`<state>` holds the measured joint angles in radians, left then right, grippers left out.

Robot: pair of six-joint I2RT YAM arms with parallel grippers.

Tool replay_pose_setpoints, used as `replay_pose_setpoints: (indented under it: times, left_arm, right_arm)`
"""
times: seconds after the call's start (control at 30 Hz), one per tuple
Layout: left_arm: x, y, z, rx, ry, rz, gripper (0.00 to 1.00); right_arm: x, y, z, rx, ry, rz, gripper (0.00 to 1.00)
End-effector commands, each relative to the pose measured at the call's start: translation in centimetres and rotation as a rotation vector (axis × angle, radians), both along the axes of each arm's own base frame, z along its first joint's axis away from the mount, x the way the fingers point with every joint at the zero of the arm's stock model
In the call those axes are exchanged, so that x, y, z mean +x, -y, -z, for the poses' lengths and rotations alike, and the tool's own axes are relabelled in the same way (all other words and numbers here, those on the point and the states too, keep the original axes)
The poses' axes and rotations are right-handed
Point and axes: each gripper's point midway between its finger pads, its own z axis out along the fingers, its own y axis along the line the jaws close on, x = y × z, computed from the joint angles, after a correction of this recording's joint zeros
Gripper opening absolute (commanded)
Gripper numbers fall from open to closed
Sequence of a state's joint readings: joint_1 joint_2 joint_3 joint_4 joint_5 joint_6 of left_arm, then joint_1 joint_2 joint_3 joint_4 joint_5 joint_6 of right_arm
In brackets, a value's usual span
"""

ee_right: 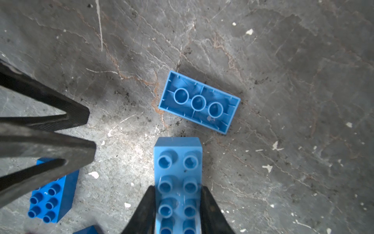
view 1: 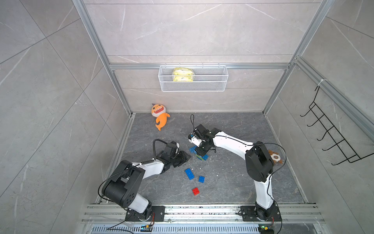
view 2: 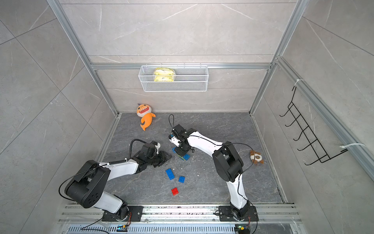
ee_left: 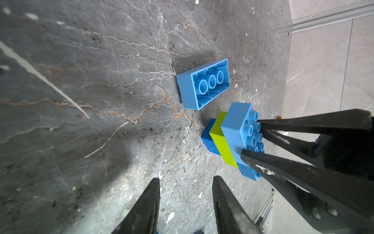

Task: Assemble a heart with lego
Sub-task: Assemble the lego brick with the lego brick, then pick up the lego brick from the center of the board.

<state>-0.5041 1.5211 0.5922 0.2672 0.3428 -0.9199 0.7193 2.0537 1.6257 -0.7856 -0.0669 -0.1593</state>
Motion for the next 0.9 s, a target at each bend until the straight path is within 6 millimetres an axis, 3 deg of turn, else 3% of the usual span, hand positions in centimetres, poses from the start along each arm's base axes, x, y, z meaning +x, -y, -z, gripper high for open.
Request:
replay_pose_setpoints:
  times: [0.0,0.23,0.57,0.7,0.87]
  left_arm:
    - [0.0,0.0,-1.4,-0.009,0.041,0.018,0.46]
    - [-0.2,-0.6,-2.0,0.012,0.058,0.007,0.46]
    - [-0.7,-1.8,-2.0,0.039,0.063,-0.021,0.46]
    - [-0.9,-3.6,-1.8,0.050,0.067,-0.082,0.46]
    - [-1.2,-6.7,-1.2,0.036,0.060,-0.207,0.47]
  right_arm:
    - [-5.1,1.8,5.9,-0.106,-0.237,0.004,0.35]
    - [-3.8,1.1,-0.3,-0.042,-0.138,0.017,0.52]
    - [-2.7,1.8,-7.8,0.006,0.042,0.082,0.56]
    - [-5.1,1.1,-8.8,0.026,0.039,0.090,0.56]
    - [-10.5,-2.2,-6.8,0.093,-0.056,0.108,0.56]
